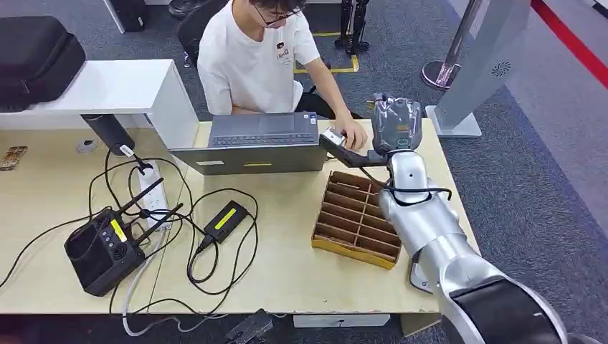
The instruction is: Pass the card to the sensor for recognition and then transmit it.
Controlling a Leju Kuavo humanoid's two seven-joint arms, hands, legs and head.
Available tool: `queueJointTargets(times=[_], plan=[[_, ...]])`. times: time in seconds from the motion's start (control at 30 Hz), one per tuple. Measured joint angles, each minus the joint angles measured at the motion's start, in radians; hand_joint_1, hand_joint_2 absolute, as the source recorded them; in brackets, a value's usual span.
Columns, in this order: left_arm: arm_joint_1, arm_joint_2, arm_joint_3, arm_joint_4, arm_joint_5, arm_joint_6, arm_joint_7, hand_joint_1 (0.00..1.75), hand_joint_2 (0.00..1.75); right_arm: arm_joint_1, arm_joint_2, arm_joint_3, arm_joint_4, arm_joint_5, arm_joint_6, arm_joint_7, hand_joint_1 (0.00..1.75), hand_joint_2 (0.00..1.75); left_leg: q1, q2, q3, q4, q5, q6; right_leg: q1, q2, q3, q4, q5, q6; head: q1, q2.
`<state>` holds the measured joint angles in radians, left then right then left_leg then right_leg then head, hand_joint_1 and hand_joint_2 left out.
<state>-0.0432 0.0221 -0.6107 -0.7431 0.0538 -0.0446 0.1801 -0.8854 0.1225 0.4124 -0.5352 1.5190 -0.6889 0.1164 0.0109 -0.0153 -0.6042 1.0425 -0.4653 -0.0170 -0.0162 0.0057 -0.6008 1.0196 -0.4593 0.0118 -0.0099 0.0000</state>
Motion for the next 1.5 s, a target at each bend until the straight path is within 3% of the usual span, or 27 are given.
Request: queueJointTargets(times=[0.9, 1.5], plan=[[-0.031, -0.051, 0.027, 0.063, -0.071, -0.014, -0.002, 0.00, 1.75, -0.096, 0.110, 0.023, 0.050, 0.045, 0.003, 0.001, 1.75, 1.75, 0.000, -0.002, -0.002, 0.000, 0.004, 0.001, 0.000, -0.002, -0.002, 0.000, 0.003, 0.001, 0.000, 0.000], [-0.036, -0.062, 0.043, 0.081, -0.082, -0.021, -0.005, 0.00, 1.75, -0.096, 0.113, 0.037, 0.050, 0.045, 0.003, 0.002, 1.75, 1.75, 0.000, -0.002, -0.003, 0.000, 0.005, 0.001, 0.000, -0.002, -0.002, -0.001, 0.005, 0.001, 0.000, 0.000]])
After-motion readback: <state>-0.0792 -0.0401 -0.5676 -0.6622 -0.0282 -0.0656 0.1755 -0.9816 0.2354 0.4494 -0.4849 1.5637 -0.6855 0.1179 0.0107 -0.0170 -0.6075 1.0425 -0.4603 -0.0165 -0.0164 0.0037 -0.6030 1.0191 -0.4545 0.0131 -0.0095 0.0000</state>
